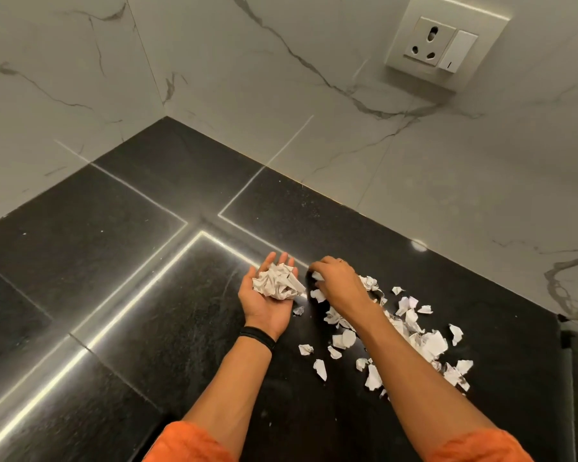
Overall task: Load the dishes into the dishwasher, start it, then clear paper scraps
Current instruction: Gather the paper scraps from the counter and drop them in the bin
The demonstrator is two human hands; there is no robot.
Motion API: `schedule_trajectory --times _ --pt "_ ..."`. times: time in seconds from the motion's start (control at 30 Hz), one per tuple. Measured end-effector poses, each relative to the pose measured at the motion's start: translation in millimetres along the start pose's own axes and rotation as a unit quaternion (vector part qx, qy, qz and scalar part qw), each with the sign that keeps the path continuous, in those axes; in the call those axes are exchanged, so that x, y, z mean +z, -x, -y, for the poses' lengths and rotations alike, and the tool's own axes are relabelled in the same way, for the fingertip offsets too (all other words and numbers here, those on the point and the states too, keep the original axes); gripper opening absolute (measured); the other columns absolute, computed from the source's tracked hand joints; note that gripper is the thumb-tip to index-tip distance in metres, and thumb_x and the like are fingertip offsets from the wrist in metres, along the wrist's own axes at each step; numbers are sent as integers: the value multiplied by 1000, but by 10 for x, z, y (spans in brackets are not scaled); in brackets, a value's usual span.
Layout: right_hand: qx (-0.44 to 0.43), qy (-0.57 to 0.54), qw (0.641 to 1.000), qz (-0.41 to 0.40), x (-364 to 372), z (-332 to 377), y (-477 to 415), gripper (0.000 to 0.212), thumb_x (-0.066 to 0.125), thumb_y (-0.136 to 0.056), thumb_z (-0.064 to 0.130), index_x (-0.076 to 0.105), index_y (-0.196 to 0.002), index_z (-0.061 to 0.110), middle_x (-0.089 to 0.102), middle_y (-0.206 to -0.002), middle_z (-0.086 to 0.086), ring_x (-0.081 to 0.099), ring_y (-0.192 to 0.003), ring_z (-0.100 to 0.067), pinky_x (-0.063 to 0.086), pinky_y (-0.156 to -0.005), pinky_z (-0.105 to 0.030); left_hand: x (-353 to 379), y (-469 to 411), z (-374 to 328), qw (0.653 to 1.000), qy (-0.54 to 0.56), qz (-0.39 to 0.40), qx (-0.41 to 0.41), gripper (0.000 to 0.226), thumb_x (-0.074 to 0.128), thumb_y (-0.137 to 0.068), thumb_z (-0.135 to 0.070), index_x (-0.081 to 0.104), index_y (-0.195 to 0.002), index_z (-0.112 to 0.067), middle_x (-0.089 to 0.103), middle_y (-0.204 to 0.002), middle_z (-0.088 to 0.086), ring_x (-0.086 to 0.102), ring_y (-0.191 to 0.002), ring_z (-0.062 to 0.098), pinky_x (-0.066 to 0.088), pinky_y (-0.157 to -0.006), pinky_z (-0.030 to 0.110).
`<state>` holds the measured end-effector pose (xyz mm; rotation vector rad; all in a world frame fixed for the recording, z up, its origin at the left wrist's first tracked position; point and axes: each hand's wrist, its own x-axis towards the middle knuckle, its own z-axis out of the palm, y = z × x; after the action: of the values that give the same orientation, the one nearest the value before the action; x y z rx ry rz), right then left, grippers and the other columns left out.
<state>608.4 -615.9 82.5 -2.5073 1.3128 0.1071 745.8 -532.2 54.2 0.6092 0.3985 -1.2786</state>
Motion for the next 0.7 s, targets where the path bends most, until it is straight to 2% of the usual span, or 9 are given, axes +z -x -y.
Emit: schedule_trajectory --times 0.13,0.23,0.33,0.4,0.5,0.57,0.63,0.7 --pt "48 -92 992 -74 -34 -67 157 32 70 -93 19 69 -125 21 68 -118 -1 63 -108 -21 48 -91 -33 15 -13 29 1000 9 0 -5 53 34 -105 -38 59 -135 -2 60 -138 24 57 -129 40 46 -107 49" --pt "85 -250 951 -159 -203 19 285 32 76 -90 26 72 -122 24 71 -112 10 65 -95 -5 53 -85 -23 47 15 73 1000 -2 0 -11 53 34 -105 -39 61 -133 -3 60 -140 24 57 -130 39 44 -111 49" --pt "61 -340 924 -162 -378 210 344 30 79 -87 31 74 -117 29 71 -104 20 64 -92 4 51 -78 -10 82 83 155 999 -16 1 -36 50 37 -104 -40 62 -131 -6 60 -140 23 57 -130 38 42 -113 51" --pt "27 -338 930 -146 -465 329 344 30 80 -86 33 75 -116 30 73 -105 18 66 -94 4 53 -83 -13 127 166 220 997 -37 14 -62 50 38 -104 -42 63 -131 -8 63 -135 23 62 -125 38 44 -110 52" --pt "4 -243 966 -85 -488 408 284 34 78 -86 41 74 -119 32 74 -107 14 65 -97 -4 56 -88 -30 167 332 267 994 -46 36 -91 54 38 -102 -46 70 -120 -6 72 -116 21 74 -99 34 51 -94 45" --pt "-1 -206 977 -46 -489 422 261 38 72 -86 51 73 -120 34 74 -107 16 63 -103 -10 55 -91 -37 145 387 255 992 -44 47 -104 56 39 -101 -46 75 -113 -5 73 -115 19 73 -98 31 49 -96 43" --pt "-5 -229 972 -46 -518 416 255 34 68 -90 52 75 -117 33 74 -101 20 65 -97 -2 55 -86 -29 103 412 211 993 -37 52 -101 58 38 -102 -45 73 -122 -3 68 -127 19 69 -107 31 48 -99 43" --pt "12 -274 958 -82 -559 378 269 23 65 -97 40 77 -114 30 75 -96 19 67 -87 3 52 -79 -17 68 395 160 994 -11 56 -95 56 39 -102 -43 61 -138 -6 60 -142 18 63 -121 34 49 -102 48"
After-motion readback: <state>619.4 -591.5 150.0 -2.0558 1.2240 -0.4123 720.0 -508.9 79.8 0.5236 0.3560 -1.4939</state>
